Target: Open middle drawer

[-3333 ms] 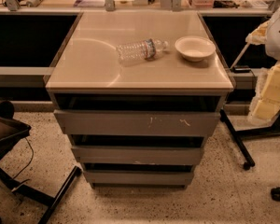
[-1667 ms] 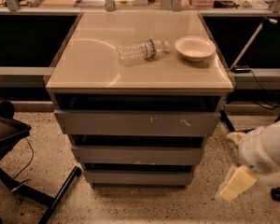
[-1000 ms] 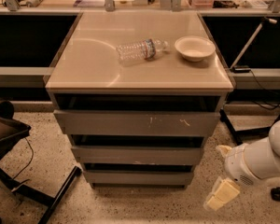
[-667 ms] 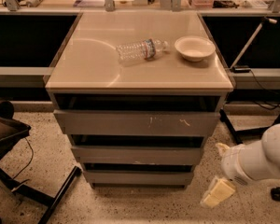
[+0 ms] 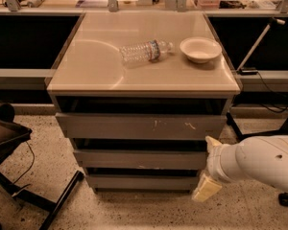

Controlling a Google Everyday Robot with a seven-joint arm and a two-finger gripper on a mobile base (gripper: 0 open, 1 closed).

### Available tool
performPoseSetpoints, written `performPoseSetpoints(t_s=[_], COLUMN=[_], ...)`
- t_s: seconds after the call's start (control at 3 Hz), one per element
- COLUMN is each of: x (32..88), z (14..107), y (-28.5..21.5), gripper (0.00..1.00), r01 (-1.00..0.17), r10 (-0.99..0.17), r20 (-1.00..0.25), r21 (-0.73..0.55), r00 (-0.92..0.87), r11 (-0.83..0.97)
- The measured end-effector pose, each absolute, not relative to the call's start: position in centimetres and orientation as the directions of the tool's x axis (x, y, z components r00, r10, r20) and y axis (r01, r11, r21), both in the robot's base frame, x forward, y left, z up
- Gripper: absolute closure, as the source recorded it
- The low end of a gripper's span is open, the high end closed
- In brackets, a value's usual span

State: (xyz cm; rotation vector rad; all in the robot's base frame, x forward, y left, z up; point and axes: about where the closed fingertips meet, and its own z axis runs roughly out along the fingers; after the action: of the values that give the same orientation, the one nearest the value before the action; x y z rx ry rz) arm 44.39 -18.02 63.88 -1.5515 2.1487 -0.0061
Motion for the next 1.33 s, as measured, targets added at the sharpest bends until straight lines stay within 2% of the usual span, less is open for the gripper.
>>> performPoseSetpoints(t_s=[0.33, 0.67, 1.0, 1.33], x=[44.3, 43.9, 43.6, 43.4], z=[63.9, 61.2, 56.3, 52.2], y=[-18.5, -20.7, -20.6, -17.4], gripper=[0.0, 0.0, 0.0, 0.0], r01=[-0.882, -0.855, -0.849, -0.863], r10=[-0.886, -0.822, -0.719, -0.605], r20=[-0.387, -0.466, -0.579, -0.686], r21=[-0.282, -0.223, -0.087, 0.067], r00=[-0.255, -0.329, -0.383, -0.404], r11=[0.377, 0.469, 0.522, 0.5])
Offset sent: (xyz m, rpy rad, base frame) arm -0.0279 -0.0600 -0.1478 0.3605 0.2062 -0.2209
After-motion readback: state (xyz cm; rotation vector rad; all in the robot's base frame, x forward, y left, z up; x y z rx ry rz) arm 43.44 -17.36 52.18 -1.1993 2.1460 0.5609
